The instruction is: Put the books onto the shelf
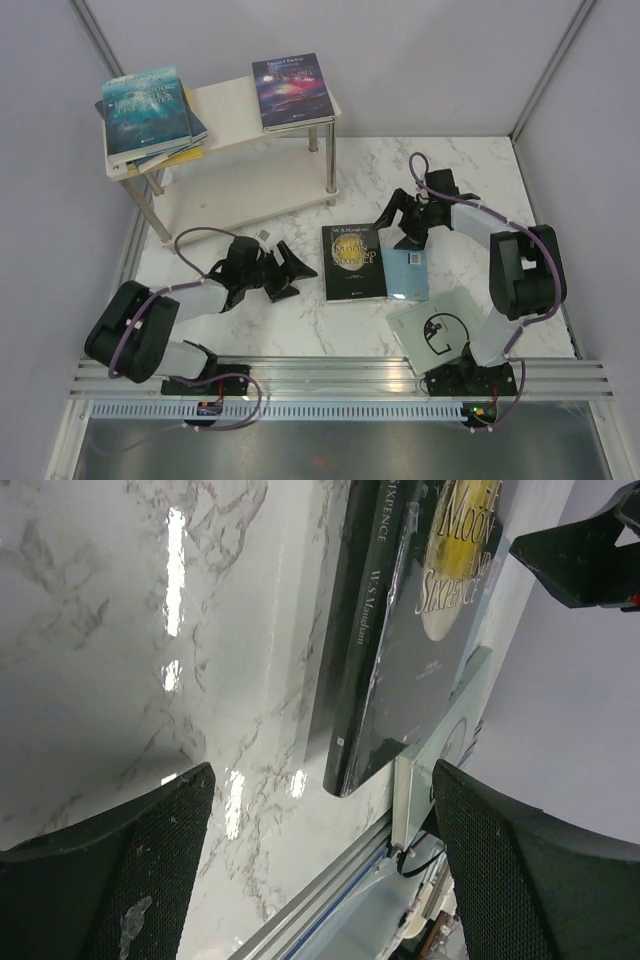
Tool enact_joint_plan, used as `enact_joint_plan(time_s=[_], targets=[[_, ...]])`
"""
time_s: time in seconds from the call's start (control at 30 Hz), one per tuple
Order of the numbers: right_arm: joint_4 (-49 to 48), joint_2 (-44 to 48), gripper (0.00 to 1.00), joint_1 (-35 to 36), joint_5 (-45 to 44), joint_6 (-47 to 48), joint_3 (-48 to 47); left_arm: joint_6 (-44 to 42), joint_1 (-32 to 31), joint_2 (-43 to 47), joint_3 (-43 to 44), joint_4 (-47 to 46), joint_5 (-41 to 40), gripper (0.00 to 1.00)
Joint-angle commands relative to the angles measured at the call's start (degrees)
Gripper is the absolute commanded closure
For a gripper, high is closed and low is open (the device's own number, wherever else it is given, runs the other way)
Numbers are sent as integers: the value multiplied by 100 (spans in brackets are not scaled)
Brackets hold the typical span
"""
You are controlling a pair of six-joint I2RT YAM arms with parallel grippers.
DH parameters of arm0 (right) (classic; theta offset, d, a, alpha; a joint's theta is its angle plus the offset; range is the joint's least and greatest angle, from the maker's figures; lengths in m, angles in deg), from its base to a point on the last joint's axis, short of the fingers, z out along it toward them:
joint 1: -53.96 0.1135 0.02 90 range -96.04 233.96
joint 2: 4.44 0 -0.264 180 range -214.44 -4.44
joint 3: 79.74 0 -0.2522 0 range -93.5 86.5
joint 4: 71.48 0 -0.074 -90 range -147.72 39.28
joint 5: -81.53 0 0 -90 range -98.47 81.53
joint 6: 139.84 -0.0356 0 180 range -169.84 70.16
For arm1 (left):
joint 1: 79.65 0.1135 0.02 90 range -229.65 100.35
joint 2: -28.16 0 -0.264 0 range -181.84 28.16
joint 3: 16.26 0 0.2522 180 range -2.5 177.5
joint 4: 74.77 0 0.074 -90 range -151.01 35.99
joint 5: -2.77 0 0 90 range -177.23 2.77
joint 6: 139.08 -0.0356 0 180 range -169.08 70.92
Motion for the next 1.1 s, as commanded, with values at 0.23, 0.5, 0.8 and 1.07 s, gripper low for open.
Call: enact_joint_plan(time_s=[0.23,0.5,0.8,1.07], targets=[[-1485,-1284,3,15,205,-355,-105,400,-91,-1069,301,-1652,397,9],[-2067,-1679,10,375,461,-479,369,918,-91,-1861,336,-2777,863,10],[-2910,-1531,71,463,969,-681,1275,1182,-91,-2213,442,-3296,1065,11],[-4219,-890,100,577,1708,-1541,1697,1288,-91,-2073,380,-3472,1109,11]])
